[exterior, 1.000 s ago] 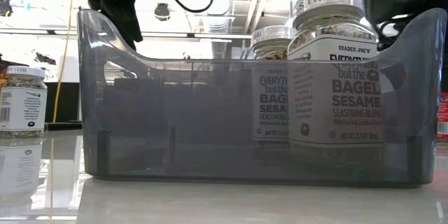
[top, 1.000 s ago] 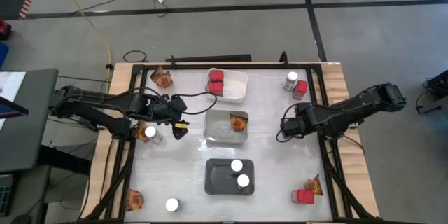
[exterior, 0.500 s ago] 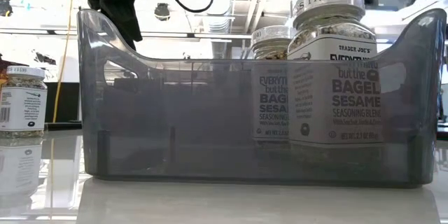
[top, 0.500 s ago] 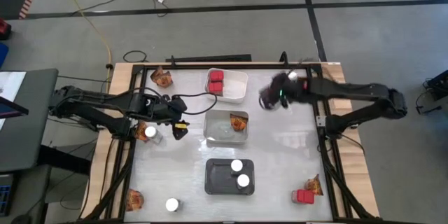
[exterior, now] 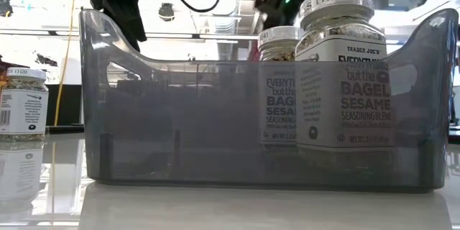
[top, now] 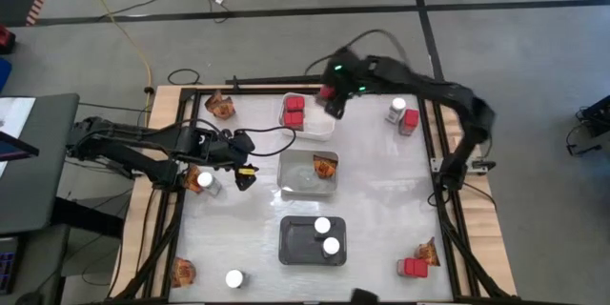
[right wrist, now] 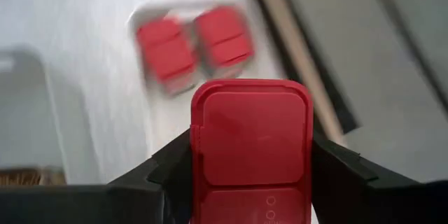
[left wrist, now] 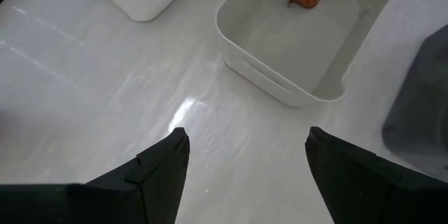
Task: Sort spices by type
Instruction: Put the red seasoning can into the white bin
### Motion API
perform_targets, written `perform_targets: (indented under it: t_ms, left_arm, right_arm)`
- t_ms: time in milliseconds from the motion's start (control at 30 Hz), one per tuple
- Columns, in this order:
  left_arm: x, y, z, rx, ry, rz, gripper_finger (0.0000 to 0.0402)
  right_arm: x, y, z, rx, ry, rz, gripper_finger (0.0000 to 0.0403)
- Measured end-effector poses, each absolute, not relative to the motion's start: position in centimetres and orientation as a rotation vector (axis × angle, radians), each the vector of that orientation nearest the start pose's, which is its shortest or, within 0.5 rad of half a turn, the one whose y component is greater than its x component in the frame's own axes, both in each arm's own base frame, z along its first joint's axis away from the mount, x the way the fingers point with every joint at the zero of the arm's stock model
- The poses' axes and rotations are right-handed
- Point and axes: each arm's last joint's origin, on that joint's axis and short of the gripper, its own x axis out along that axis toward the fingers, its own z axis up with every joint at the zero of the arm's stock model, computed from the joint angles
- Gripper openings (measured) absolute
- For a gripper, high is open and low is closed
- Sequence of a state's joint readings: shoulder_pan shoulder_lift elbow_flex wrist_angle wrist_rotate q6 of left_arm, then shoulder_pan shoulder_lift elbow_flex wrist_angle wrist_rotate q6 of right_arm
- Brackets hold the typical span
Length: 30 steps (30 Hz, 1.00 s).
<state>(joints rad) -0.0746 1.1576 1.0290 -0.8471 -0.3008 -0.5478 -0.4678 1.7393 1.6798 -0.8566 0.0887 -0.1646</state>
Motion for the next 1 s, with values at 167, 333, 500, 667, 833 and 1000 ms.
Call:
perform_targets:
  t_ms: [167, 333, 500, 667, 833, 1000]
  left_arm:
    - [21.8, -0.8, 29.4, -0.357, 0.863, 0.479, 0.0274]
    - [21.8, -0.8, 29.4, -0.377, 0.856, 0.492, 0.0274]
    - [21.9, -0.7, 29.5, -0.368, 0.834, 0.53, 0.0274]
    - [21.9, -0.6, 29.5, -0.39, 0.819, 0.551, 0.0274]
    - [21.9, -0.6, 29.5, -0.395, 0.813, 0.56, 0.0274]
    - [21.9, -0.6, 29.5, -0.406, 0.804, 0.574, 0.0274]
  right_arm:
    - [35.1, -18.1, 28.4, 0.02, 1.121, -0.331, 0.0236]
    - [35.8, -20.0, 26.2, -0.008, 1.11, -0.332, 0.0236]
    - [36.4, -20.7, 24.8, -0.011, 1.093, -0.292, 0.0235]
    - [36.4, -21.2, 24.6, -0.043, 1.095, -0.28, 0.0235]
    - [36.7, -21.3, 24.8, -0.114, 1.07, -0.255, 0.0235]
    - [37.0, -21.7, 23.4, -0.093, 1.081, -0.234, 0.0235]
